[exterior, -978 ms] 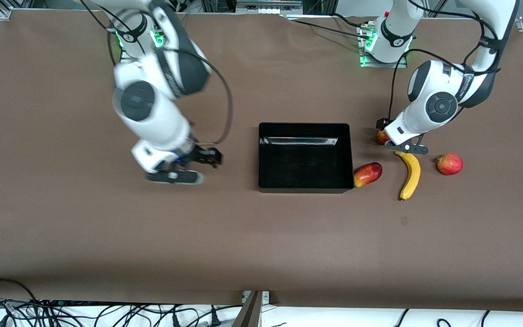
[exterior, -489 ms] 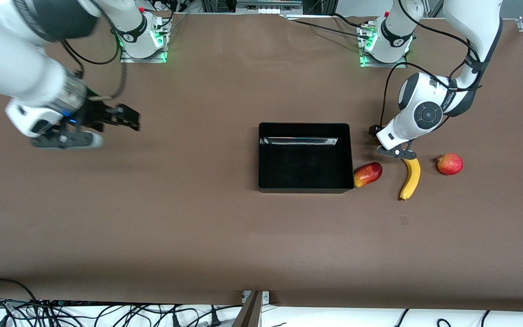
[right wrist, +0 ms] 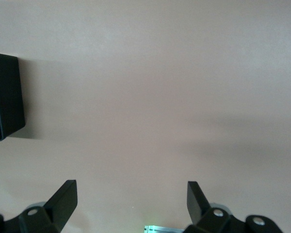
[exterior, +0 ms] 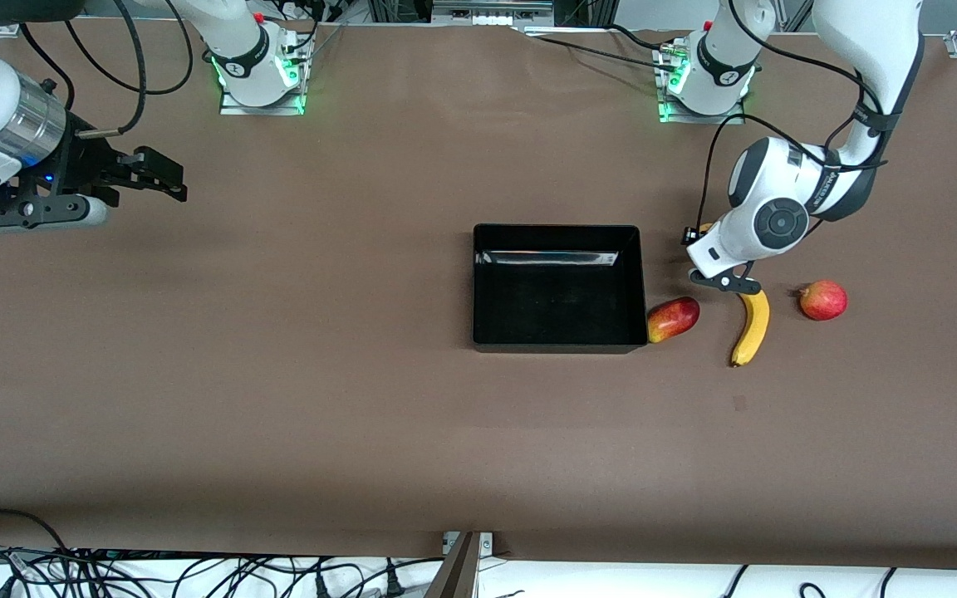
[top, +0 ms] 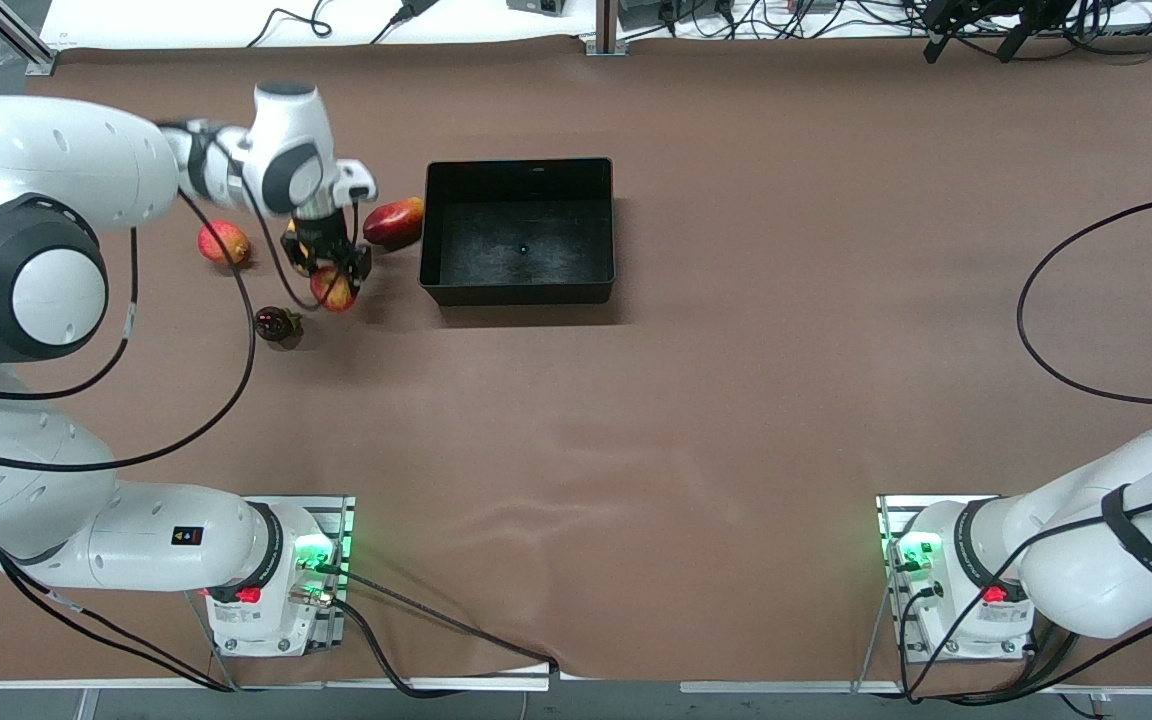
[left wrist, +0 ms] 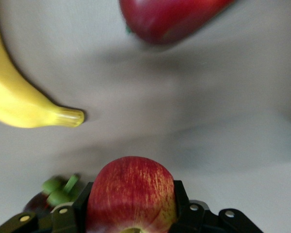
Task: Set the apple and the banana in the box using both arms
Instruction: 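Carry the red apple over the black box with the left gripper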
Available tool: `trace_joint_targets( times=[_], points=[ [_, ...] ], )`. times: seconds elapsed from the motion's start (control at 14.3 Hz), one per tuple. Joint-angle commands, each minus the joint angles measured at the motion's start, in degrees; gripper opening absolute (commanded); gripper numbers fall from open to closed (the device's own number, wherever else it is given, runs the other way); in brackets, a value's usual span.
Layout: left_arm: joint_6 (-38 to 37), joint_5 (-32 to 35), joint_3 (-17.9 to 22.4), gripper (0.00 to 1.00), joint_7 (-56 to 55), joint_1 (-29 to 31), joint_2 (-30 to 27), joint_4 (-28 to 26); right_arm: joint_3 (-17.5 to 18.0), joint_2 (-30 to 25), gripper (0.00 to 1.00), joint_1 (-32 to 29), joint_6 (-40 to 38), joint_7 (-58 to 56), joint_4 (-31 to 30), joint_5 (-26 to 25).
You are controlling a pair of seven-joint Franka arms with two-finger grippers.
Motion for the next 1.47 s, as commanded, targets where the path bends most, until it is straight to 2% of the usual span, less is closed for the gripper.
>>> trace_joint_targets(
  times=[0.0, 0.14, 0.21, 0.35, 0.49, 0.56, 0.77, 0.98, 1.05, 1.12, 1.19, 1.4],
  points=[
    [-16.1, -2.1, -4.7, 0.21, -1.6, -0.8, 0.4, 16.1, 3.9, -1.5, 1.00, -4.9, 0.1, -1.6, -1.5, -1.0],
    [-21.2, -6.7, -7.2, 0.21, -8.9, -2.8, 3.3, 25.9, 16.3, -1.6, 1.00, -16.8, -0.1, -1.7, -1.6, -1.0],
    [-21.7, -7.6, -7.2, 0.21, -14.4, -5.3, 5.3, 29.0, 21.6, -1.6, 1.00, -22.1, -0.1, -1.8, -1.6, -1.0],
    [-19.7, -7.3, -7.2, 0.21, -24.7, -10.7, 9.8, 31.3, 28.8, -1.7, 1.00, -29.5, -0.1, -2.0, -1.6, -1.0],
    [-13.3, -6.6, -7.2, 0.21, -28.0, -12.1, 14.1, 30.6, 35.7, -1.7, 1.00, -36.3, -0.1, -2.1, -1.7, -1.4],
    [-12.1, -6.6, -7.2, 0.21, -28.0, -12.1, 15.6, 30.3, 37.9, -1.7, 1.00, -38.0, 0.0, -2.0, -1.8, -2.2],
    [-6.9, -6.0, -7.1, 0.21, -28.1, -12.8, 17.7, 27.2, 38.1, -1.7, 1.00, -37.8, 0.3, -2.0, -1.5, -4.0],
    [-0.3, -2.7, -7.2, 0.23, -28.7, -12.7, 19.0, 22.2, 38.2, -1.1, 1.00, -37.8, 0.6, -2.0, -0.9, -4.6],
    [-0.1, -2.7, -7.2, 0.27, -28.7, -12.7, 19.1, 22.0, 38.2, -1.0, 1.00, -37.8, 1.2, -2.0, -0.8, -4.7],
    [-0.1, -2.7, -7.2, 0.56, -29.1, -12.8, 19.1, 22.0, 38.2, -0.7, 1.00, -37.8, 1.3, -1.6, -0.3, -4.6],
    [-0.1, -2.7, -7.2, 1.00, -29.8, -12.6, 19.2, 22.3, 38.2, -0.1, 1.00, -37.8, 0.9, -1.6, 1.1, -4.7],
    [-3.8, -2.9, -7.2, 1.00, -29.7, -12.0, 16.7, 24.5, 38.1, 0.0, 1.00, -37.9, 1.3, -1.2, 2.0, -5.0]
  ],
)
